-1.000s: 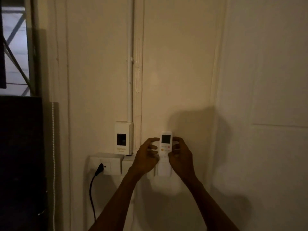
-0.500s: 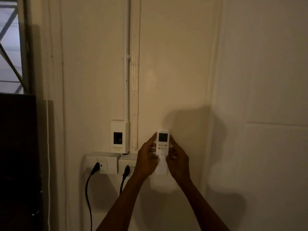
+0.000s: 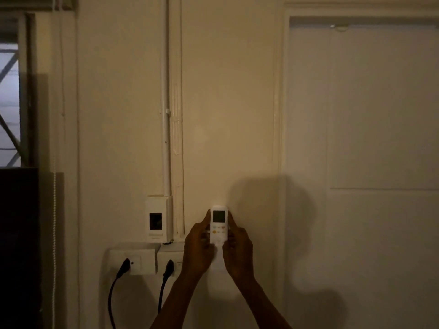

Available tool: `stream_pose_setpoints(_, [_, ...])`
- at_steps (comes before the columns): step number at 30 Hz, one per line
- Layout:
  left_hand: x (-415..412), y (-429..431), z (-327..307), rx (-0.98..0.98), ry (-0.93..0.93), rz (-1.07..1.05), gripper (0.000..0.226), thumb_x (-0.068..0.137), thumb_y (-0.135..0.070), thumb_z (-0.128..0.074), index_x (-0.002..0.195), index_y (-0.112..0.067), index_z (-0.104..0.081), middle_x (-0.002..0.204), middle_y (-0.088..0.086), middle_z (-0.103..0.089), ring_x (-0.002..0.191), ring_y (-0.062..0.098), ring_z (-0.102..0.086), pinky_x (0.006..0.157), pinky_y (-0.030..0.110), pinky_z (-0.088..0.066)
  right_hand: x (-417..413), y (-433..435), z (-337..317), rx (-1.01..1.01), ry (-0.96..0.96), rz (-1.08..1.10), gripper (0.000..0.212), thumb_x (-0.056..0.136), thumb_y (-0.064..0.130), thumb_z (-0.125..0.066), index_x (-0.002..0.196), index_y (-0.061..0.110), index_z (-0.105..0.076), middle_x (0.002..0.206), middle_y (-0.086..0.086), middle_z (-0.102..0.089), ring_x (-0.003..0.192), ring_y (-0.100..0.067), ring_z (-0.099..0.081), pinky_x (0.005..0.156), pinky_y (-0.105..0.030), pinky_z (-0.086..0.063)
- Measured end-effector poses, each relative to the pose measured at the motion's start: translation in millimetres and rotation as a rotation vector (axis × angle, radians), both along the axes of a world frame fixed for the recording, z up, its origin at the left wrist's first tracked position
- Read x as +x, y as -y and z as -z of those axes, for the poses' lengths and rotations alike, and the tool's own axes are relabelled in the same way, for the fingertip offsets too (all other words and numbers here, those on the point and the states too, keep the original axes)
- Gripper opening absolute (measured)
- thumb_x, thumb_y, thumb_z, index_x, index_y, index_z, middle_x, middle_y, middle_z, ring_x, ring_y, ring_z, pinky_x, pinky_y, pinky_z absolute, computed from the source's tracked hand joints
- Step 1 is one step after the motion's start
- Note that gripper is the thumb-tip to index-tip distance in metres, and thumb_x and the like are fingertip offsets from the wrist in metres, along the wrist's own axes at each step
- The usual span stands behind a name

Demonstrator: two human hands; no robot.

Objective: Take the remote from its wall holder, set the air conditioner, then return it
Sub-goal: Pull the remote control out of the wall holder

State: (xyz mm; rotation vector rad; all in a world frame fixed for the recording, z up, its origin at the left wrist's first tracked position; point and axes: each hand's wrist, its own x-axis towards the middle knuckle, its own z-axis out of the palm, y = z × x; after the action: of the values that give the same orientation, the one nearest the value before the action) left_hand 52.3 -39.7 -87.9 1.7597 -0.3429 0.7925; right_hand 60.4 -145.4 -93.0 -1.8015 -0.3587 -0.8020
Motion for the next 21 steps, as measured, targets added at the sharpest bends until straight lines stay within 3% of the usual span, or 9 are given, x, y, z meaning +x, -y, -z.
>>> stream_pose_setpoints(4, [-1,0,-7,-0.013,-0.028,0.031,0.074,0.078,0.009,-0.058,0.133,-0.037,-0.042,0.117,0.002,-0.058,0.104,0.022,-0.061,0.080,0.036,-0.057,2,2,-6,-0.014,-0.002,0.005,0.038,0.088,0.007,-0.054,0.125,0.016,-0.053,0.107,-0.010,-0.061,0.103,-0.021,-0.062,0.087,-0.028,-0.054])
stream_pose_setpoints(8, [-1,-1,-23,-0.060,0.031,0.077,0.062,0.077,-0.003,-0.056,0.133,-0.026,-0.043,0.115,-0.002,-0.060,0.101,0.022,-0.061,0.079,0.031,-0.054,3,4,-21,-0.011,0.051,-0.016,0.045,0.088,0.007,-0.055,0.130,0.023,-0.050,0.106,-0.006,-0.061,0.100,-0.016,-0.061,0.088,-0.031,-0.055])
stream_pose_setpoints(11, [2,-2,-38,-0.070,0.051,0.090,0.058,0.084,0.011,-0.055,0.135,-0.014,-0.045,0.111,-0.007,-0.059,0.096,0.018,-0.060,0.081,0.031,-0.054,2,9,-36,-0.004,0.100,-0.043,0.050,0.089,0.007,-0.054,0.133,0.030,-0.044,0.102,-0.005,-0.059,0.095,-0.015,-0.062,0.085,-0.031,-0.056])
stream_pose_setpoints(13, [3,-1,-47,-0.061,0.079,0.081,0.059,0.083,0.015,-0.054,0.135,-0.011,-0.045,0.109,-0.007,-0.060,0.094,0.015,-0.060,0.078,0.024,-0.055,1,11,-45,0.002,0.125,-0.040,0.055,0.088,0.004,-0.052,0.130,0.037,-0.038,0.098,-0.007,-0.059,0.092,-0.017,-0.062,0.082,-0.033,-0.057])
stream_pose_setpoints(17, [4,-2,-64,-0.126,0.061,0.134,0.059,0.082,0.013,-0.057,0.135,-0.013,-0.046,0.106,0.006,-0.059,0.093,0.027,-0.058,0.069,0.023,-0.055,2,15,-60,0.003,0.173,-0.043,0.052,0.088,0.006,-0.053,0.122,0.043,-0.039,0.097,-0.006,-0.059,0.089,-0.015,-0.063,0.080,-0.033,-0.058])
stream_pose_setpoints(21, [0,-4,-79,0.036,0.057,0.138,0.077,0.079,0.015,-0.059,0.142,-0.021,-0.033,0.116,0.006,-0.056,0.094,0.013,-0.060,0.067,0.017,-0.056,2,20,-78,-0.001,0.205,-0.090,0.043,0.088,0.012,-0.056,0.119,0.038,-0.044,0.099,-0.007,-0.062,0.089,-0.015,-0.063,0.081,-0.034,-0.057])
